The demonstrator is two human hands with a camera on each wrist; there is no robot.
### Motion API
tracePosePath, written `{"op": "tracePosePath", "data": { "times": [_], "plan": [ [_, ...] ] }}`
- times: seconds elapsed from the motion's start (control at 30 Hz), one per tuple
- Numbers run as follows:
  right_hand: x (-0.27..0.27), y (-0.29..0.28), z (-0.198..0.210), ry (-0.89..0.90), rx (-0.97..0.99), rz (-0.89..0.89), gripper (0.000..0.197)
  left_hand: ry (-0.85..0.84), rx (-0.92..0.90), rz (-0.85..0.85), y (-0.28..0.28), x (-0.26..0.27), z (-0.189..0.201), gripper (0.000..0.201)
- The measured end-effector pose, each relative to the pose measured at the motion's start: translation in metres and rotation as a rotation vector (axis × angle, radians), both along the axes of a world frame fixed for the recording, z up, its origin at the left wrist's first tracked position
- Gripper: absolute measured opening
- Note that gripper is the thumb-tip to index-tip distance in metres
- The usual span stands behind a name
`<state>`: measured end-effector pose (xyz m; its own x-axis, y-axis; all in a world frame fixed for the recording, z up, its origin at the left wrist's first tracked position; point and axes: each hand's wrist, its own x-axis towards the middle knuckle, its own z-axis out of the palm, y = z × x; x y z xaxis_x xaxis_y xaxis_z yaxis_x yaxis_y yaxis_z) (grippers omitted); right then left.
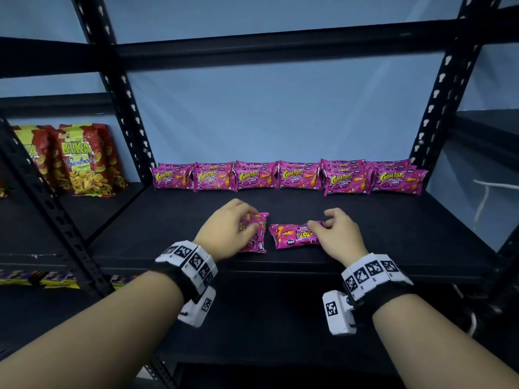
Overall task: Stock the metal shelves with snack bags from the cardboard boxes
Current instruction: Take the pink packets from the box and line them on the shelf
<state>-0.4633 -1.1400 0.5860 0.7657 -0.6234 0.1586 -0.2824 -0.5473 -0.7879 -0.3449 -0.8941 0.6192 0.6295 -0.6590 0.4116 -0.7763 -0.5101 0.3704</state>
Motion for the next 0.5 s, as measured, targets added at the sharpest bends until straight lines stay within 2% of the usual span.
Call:
{"op": "tracePosePath", "data": {
  "times": [0.1,0.17,0.33,0.5],
  "plan": [
    [0.001,0.006,0.009,0.021,-0.233,-0.052,0.056,0.097,0.169,0.053,-0.02,0.014,0.003,0.054],
    [0.003,0.015,0.016,0.029,-0.367,-0.005,0.051,0.146,0.279,0.08,-0.034,0.021,-0.003,0.063],
    [0.014,0.03,0.021,0.127,-0.456,0.249,0.042,0.229,0.443,0.129,-0.049,0.026,-0.019,0.064],
    [0.027,0.037,0.009,0.333,-0.54,0.33,0.052,0.27,0.42,0.134,-0.051,0.026,-0.029,0.063]
  ]
}}
